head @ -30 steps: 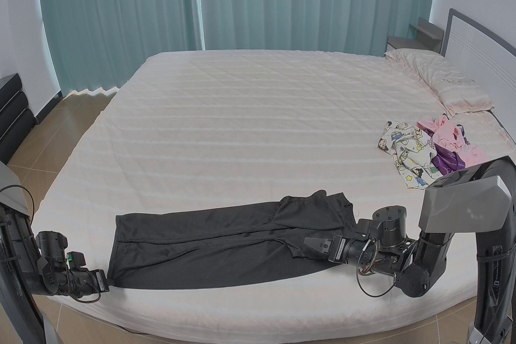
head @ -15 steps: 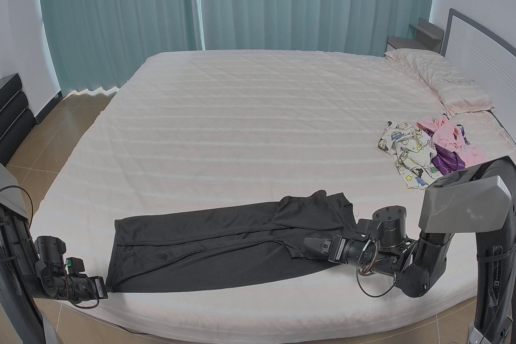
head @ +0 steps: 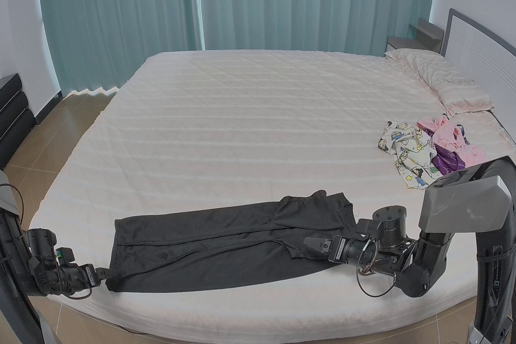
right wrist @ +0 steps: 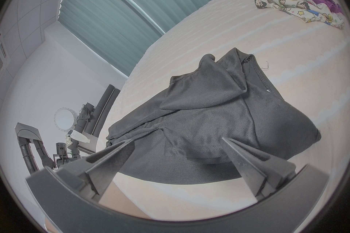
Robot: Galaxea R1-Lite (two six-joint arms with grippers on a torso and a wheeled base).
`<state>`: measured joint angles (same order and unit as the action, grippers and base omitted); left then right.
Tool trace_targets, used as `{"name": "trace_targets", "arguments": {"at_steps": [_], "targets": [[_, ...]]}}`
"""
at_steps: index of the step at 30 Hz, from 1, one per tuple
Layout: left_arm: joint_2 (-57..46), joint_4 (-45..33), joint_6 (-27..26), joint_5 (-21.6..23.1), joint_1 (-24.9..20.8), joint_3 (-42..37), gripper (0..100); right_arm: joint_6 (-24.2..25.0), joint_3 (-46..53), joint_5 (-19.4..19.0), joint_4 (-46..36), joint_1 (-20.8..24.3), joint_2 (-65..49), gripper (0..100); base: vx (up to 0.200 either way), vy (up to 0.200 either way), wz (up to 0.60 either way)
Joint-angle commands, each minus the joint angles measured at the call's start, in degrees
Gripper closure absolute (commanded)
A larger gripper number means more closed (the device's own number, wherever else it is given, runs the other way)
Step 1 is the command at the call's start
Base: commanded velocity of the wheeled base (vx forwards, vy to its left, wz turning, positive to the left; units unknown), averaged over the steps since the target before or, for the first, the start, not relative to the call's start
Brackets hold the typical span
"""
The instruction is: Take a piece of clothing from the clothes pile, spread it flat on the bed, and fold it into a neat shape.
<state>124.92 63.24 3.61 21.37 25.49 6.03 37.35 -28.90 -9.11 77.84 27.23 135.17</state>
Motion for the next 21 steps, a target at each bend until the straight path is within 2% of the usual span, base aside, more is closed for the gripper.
{"name": "trace_targets", "arguments": {"at_steps": [1, 2, 3, 5, 6, 7, 13, 21], "targets": [[-3.89, -0.14, 2.37, 1.22, 0.0, 1.0, 0, 0.0, -0.01, -0.03, 0.03, 0.01, -0.08, 0, 0.0, 0.0, 0.0], [-5.56, -0.14, 8.87, 2.98, -2.99, 2.58, 0, 0.09, 0.08, -0.03, 0.03, 0.01, 0.01, 0, 0.0, 0.0, 0.0], [-5.74, 0.21, 11.77, 2.98, -4.66, 3.46, 0, 0.0, -0.01, -0.03, 0.03, 0.01, 0.01, 0, 0.0, 0.0, 0.0], [-5.83, 0.39, 15.64, 2.98, -6.86, 4.78, 0, 0.09, -0.01, -0.03, 0.03, 0.01, 0.01, 0, 0.0, 0.0, 0.0], [-5.83, 0.39, 15.9, 3.06, -7.03, 4.86, 0, 0.0, -0.01, -0.03, 0.03, 0.01, 0.01, 0, 0.0, 0.0, 0.0], [-5.65, 0.3, 18.63, 3.06, -9.14, 6.09, 0, 0.09, -0.01, -0.03, 0.03, 0.01, 0.09, 0, 0.0, 0.0, 0.0], [-1.96, 0.3, 19.33, 2.54, -13.19, 9.35, 0, 0.0, -0.01, -0.03, 0.03, 0.01, 0.09, 0, 0.0, 0.0, 0.0], [1.91, 0.39, 18.63, 0.69, -13.45, 11.19, 0, 0.0, -0.19, -0.03, 0.03, 0.01, 0.09, 0, 0.0, 0.0, 0.0]]}}
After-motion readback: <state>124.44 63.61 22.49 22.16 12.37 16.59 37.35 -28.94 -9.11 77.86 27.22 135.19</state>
